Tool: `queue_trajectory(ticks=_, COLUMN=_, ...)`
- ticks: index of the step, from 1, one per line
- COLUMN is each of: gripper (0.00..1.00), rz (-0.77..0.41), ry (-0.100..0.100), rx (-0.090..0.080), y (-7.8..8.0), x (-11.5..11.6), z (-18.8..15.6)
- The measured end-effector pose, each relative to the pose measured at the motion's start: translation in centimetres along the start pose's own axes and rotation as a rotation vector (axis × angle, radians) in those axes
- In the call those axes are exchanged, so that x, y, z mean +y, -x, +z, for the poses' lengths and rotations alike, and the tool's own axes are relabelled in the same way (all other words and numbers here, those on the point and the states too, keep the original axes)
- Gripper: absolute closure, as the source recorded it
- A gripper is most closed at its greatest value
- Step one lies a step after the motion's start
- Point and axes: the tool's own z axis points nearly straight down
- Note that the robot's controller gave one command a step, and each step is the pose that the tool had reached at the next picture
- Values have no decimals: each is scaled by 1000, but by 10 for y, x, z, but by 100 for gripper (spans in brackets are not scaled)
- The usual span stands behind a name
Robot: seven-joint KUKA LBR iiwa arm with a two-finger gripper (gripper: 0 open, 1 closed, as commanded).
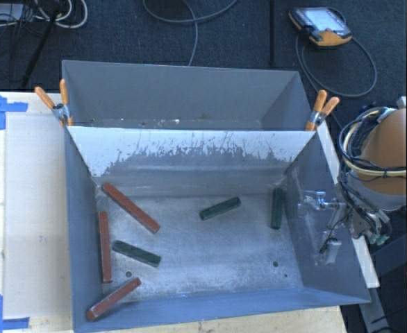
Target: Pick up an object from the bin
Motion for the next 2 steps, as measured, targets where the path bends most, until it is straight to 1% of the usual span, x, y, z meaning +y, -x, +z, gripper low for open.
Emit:
queue_trajectory(ticks=1, gripper=0, rz=-55, ry=-2, rx=-6, y=38, x=-6, z=34)
queue_trajectory(ticks=2, gripper=0, rz=29, ry=1, rx=-1, y=70, x=-6, z=40)
